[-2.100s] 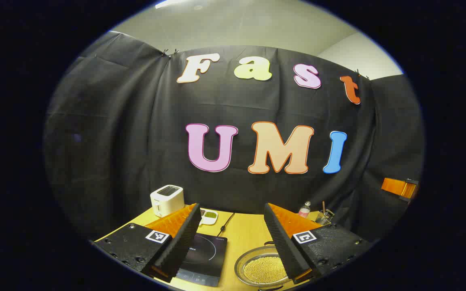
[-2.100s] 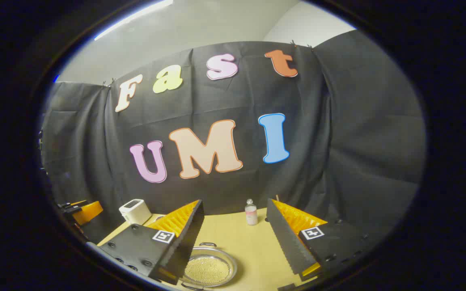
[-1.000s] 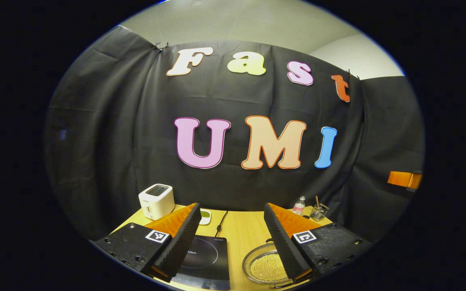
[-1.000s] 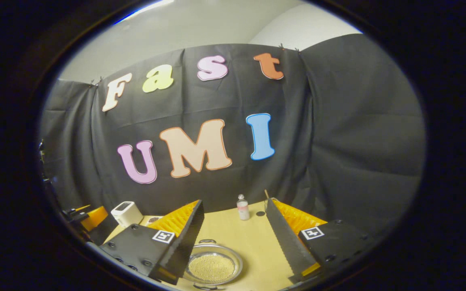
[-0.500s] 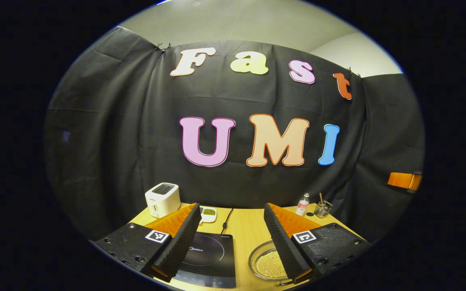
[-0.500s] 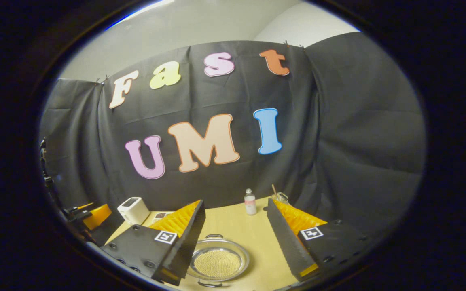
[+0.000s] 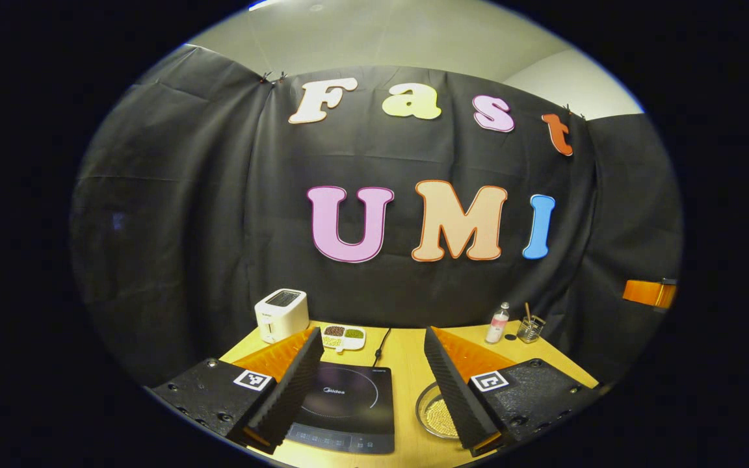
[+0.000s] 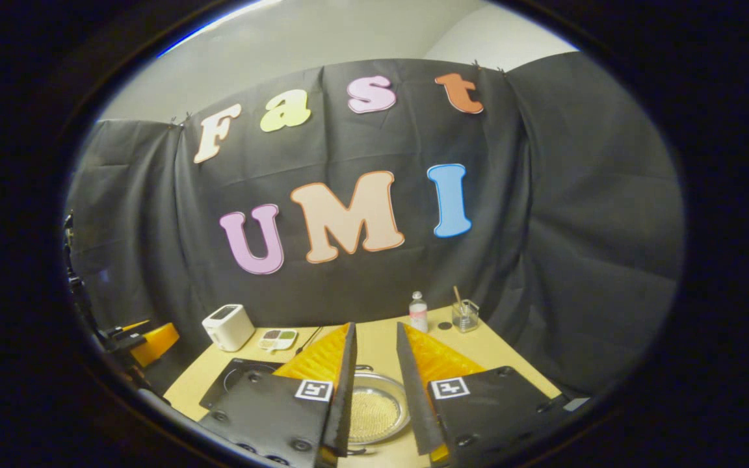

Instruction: First push the handle of the pot to place it horizontally, then grasp the pot with both hands and set it on the induction cooktop.

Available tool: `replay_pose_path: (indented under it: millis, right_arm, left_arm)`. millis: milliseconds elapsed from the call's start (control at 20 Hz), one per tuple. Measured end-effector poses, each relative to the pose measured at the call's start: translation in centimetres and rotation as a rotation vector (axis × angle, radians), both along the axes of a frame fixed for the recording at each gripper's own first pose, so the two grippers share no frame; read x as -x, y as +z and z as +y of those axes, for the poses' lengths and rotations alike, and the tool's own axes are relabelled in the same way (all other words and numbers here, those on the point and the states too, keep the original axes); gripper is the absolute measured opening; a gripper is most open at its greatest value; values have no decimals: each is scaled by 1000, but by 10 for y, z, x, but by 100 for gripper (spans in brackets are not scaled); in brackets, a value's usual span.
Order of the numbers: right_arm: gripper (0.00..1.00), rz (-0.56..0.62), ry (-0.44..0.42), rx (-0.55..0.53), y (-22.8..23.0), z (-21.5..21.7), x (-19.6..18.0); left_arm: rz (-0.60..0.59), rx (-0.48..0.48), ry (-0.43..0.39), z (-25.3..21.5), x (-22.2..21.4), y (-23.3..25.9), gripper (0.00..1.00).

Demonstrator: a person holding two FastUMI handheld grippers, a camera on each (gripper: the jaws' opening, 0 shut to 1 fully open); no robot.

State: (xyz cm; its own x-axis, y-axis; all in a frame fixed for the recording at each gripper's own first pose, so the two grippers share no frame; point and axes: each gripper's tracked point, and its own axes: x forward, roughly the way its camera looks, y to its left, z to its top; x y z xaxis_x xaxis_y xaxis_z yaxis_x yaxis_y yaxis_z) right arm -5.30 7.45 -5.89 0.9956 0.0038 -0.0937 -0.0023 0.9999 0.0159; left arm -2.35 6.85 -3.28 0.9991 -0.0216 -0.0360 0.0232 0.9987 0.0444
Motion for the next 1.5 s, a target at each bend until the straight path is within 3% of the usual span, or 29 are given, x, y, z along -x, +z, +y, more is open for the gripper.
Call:
replay_pose_path:
  millis: [150,350,400,450,650,700,800,900,950,1100,1150,1400,1450,1500]
  right_arm:
    - [41,30,9,17,-14,8,4]
    - [41,92,47,44,-43,31,8]
    - [32,109,66,43,-52,40,9]
    - [32,133,86,41,-62,49,9]
    - [32,271,174,27,-118,85,19]
    - [33,312,197,19,-134,93,22]
    - [32,402,194,-1,-169,100,28]
    - [0,506,217,-69,-204,112,29]
    - [10,550,218,-93,-220,115,31]
    - [11,668,229,-150,-260,123,44]
    - [11,701,232,-165,-272,127,48]
    - [11,830,245,-236,-318,140,56]
    - [11,843,243,-246,-324,142,55]
    - [10,860,241,-252,-331,144,54]
  left_arm:
    - [16,3,8,7,6,-6,92]
    - [24,5,16,18,12,-11,95]
    - [28,1,20,22,13,-12,95]
    - [32,-3,24,27,15,-14,95]
    - [37,-38,48,46,20,-18,92]
    - [37,-49,53,50,21,-17,95]
    - [43,-63,59,58,23,-20,92]
    - [51,-68,62,64,24,-24,95]
    - [55,-70,64,67,26,-27,95]
    - [82,-78,67,75,27,-37,92]
    - [92,-80,67,77,27,-40,95]
    - [127,-74,74,90,27,-55,96]
    - [133,-70,76,93,27,-58,92]
    - [140,-67,79,96,27,-60,96]
